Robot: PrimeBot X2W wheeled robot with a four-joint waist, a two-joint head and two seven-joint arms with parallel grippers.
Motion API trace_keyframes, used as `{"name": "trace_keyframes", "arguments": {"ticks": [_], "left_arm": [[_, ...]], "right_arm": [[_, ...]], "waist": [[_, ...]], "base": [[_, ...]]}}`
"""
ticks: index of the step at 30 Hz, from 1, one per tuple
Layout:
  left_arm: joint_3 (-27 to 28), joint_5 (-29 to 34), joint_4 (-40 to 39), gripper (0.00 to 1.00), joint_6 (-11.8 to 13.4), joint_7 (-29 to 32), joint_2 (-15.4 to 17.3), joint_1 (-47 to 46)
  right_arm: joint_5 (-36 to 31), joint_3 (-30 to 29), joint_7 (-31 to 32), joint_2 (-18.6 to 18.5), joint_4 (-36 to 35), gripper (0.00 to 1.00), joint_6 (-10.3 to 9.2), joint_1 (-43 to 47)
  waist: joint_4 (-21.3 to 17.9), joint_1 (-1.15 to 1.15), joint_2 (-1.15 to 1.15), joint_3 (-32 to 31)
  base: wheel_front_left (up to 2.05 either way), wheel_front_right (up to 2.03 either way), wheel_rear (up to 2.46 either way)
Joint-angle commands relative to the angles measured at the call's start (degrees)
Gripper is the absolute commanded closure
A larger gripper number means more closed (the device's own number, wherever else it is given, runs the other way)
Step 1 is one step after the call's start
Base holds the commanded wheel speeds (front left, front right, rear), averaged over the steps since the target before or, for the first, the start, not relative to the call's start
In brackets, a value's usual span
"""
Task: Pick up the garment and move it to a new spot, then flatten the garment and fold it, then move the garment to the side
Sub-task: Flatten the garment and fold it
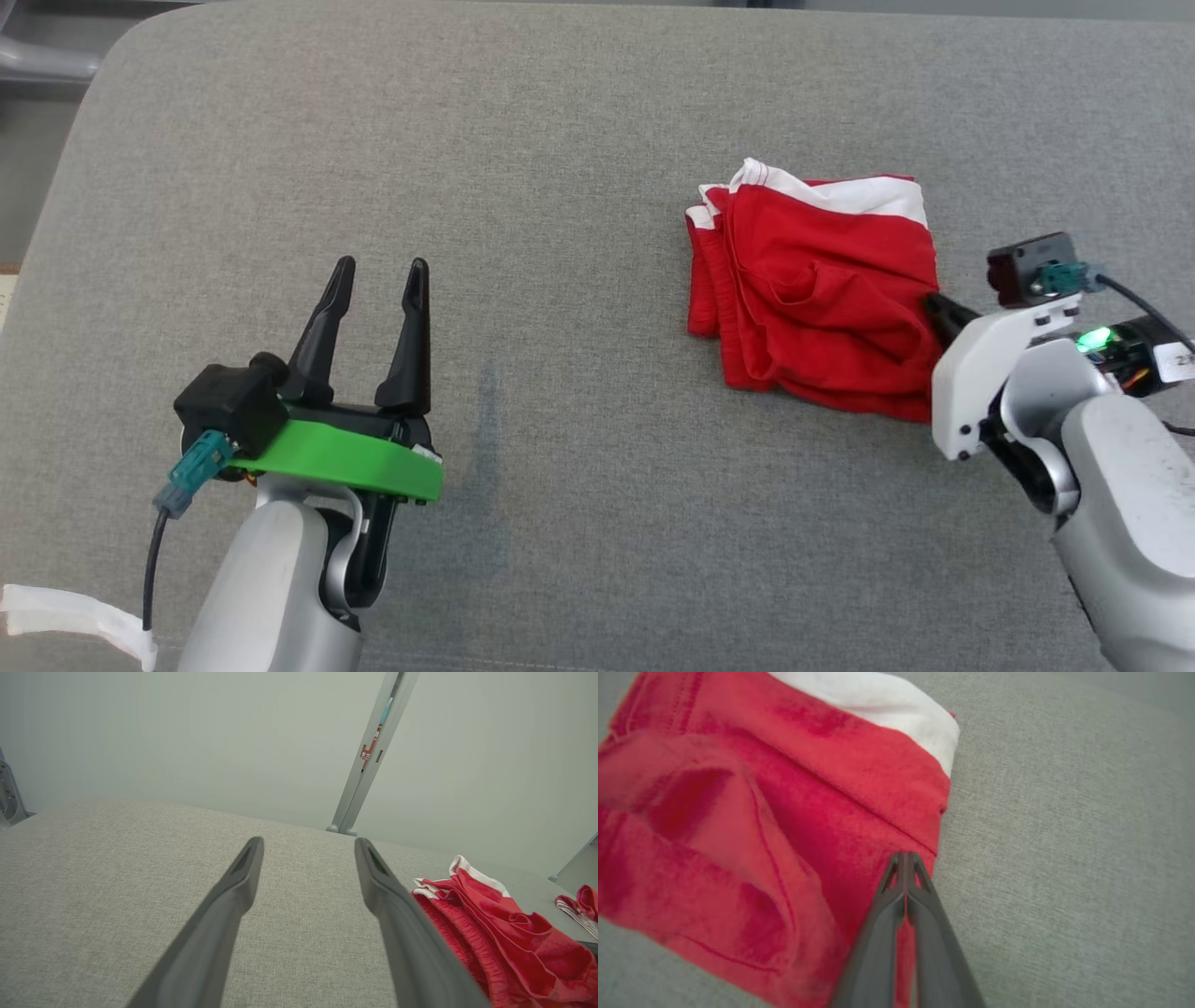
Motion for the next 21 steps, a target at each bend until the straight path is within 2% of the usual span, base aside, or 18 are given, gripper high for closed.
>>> {"name": "trace_keyframes", "arguments": {"ticks": [1, 6, 14, 18, 21], "left_arm": [[-0.01, -0.04, 0.07, 0.00, -0.16, -0.15, 0.21, -0.65], [0.29, -0.09, 0.39, 0.00, -0.16, -0.15, 0.34, 0.17], [0.56, -0.07, 0.68, 0.00, -0.16, -0.15, 0.49, 1.15], [1.02, -0.03, 1.00, 0.00, -0.16, -0.14, 0.69, 2.02], [1.65, 0.04, 1.24, 0.00, -0.16, -0.14, 0.92, 2.74]], "right_arm": [[1.48, 1.89, 0.81, -0.37, -0.83, 1.00, -0.03, 0.25], [7.26, 9.44, 3.75, -0.68, -6.54, 1.00, -0.03, 2.49], [12.07, 20.75, 6.76, -0.10, -14.42, 1.00, -0.03, 6.53], [14.66, 23.78, 4.29, 1.03, -16.88, 1.00, -0.03, 7.56], [14.55, 21.48, -0.91, 2.51, -18.16, 1.00, -0.03, 8.46]], "waist": [[0.09, 0.00, 0.00, -0.15], [-0.50, 0.00, 0.00, -1.23], [-1.87, 0.00, 0.00, -3.02], [-2.86, 0.00, 0.00, -4.07], [-3.78, 0.00, 0.00, -5.41]], "base": [[0.00, 0.00, 0.00], [0.00, 0.00, 0.00], [0.00, 0.00, 0.00], [0.00, 0.00, 0.00], [0.00, 0.00, 0.00]]}}
